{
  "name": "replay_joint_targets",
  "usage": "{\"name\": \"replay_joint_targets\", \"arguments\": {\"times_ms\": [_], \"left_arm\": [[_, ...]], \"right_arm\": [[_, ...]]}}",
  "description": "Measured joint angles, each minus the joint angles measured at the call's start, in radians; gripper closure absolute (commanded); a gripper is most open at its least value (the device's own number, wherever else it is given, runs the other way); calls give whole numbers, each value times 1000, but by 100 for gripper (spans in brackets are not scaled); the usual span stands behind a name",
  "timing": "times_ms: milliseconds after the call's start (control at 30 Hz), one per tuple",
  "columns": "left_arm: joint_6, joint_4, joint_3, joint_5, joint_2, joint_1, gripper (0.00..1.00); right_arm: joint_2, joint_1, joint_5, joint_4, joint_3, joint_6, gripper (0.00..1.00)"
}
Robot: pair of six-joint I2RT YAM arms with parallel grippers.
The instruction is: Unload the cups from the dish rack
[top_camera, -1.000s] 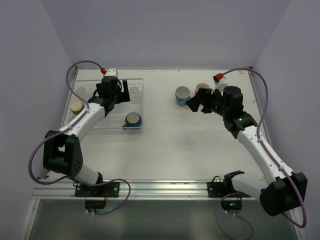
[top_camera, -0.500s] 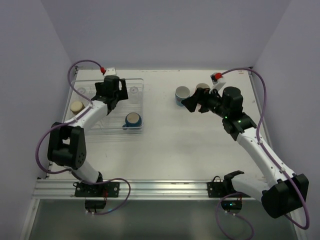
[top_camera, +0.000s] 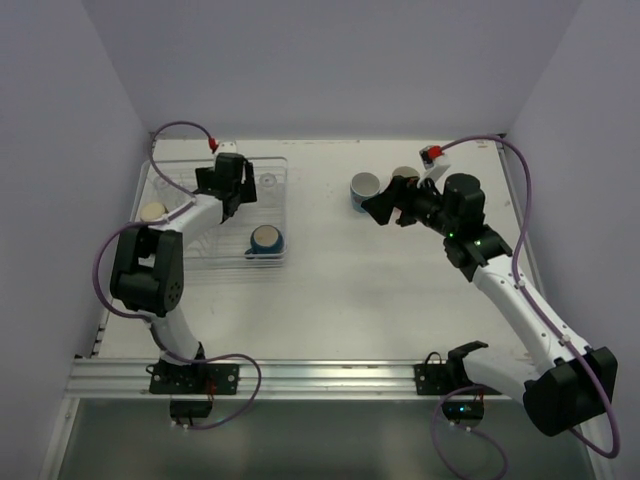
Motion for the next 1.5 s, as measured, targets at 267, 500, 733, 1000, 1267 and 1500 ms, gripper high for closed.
{"name": "replay_joint_targets", "arguments": {"times_ms": [267, 500, 733, 1000, 1267, 1500], "left_arm": [[0, -2, 2, 18, 14, 3, 40], [0, -10, 1, 58, -23, 3, 64], [-38, -43, -2, 148, -211, 3, 69], [-169, -31, -75, 406, -545, 3, 69], [-394, 98, -310, 773, -756, 3, 71], [-570, 239, -457, 963, -837, -2, 71]], "right_arm": [[28, 16, -1, 1, 0, 0, 15], [37, 45, -4, 5, 0, 7, 15], [37, 115, -27, 117, -42, 109, 16], [71, 166, -57, 373, -133, 362, 18], [160, 193, -112, 650, -148, 537, 18], [251, 227, -161, 837, -148, 629, 18]]}}
